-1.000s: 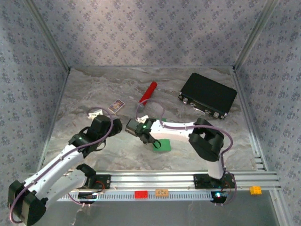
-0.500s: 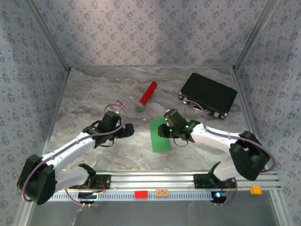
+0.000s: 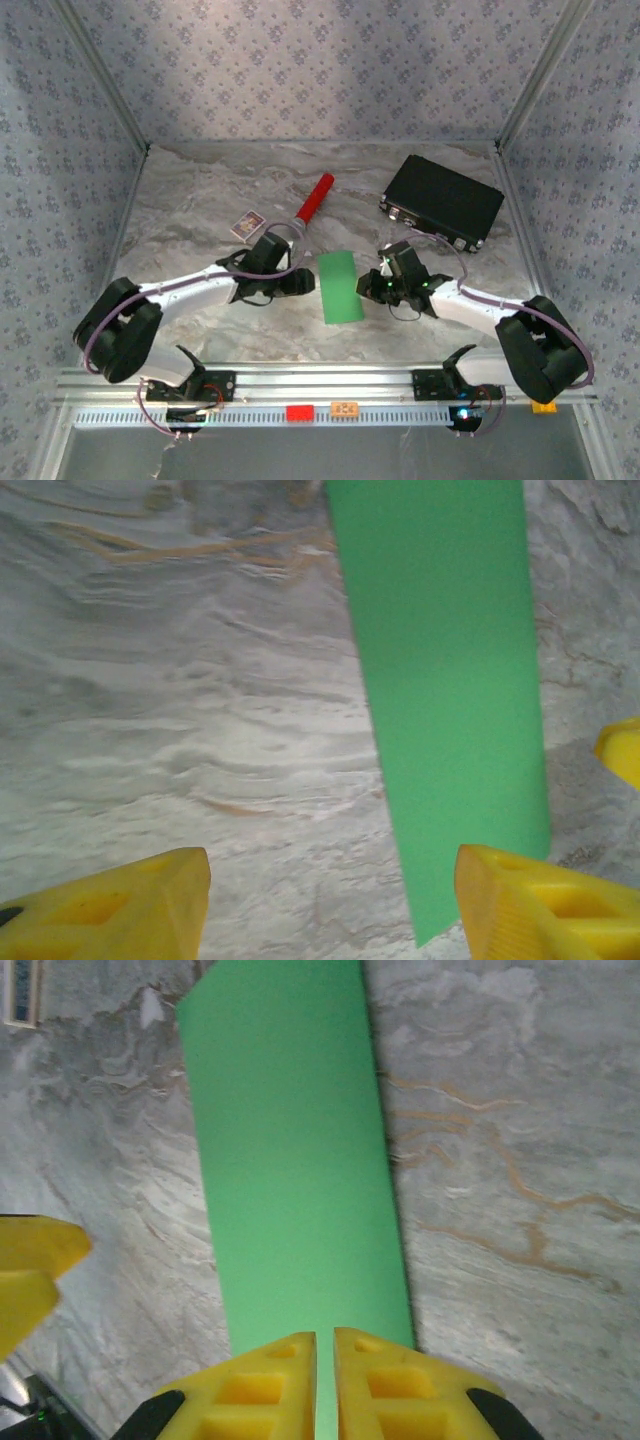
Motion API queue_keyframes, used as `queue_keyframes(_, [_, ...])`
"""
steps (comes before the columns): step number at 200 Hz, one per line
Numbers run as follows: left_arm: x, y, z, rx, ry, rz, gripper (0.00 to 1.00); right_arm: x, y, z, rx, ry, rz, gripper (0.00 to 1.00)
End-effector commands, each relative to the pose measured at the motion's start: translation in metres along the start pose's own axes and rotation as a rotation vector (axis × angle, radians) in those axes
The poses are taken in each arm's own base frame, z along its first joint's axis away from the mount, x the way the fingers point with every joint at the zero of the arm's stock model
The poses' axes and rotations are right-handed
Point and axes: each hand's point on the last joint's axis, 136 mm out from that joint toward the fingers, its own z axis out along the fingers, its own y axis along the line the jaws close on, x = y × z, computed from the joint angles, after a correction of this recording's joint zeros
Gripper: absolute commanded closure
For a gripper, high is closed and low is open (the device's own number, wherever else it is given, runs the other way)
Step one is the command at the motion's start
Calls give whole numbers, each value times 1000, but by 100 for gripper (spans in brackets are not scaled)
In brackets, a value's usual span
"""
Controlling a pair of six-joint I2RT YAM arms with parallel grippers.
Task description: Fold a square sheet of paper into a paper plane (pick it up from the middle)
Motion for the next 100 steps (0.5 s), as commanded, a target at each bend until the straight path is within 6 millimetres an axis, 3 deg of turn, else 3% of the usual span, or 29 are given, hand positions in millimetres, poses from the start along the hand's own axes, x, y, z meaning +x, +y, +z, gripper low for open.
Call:
queue_keyframes(1, [-7,-25,3,78,9,12,40,0,11,5,-64,28,11,87])
queue_keyframes(57, [-2,-30,13,91,49,-10,43,3,4,24,-60,89,48,90])
queue_keyframes(100, [0,-33,21,104,79,-25,46,23,-42,33,75,136,172,90])
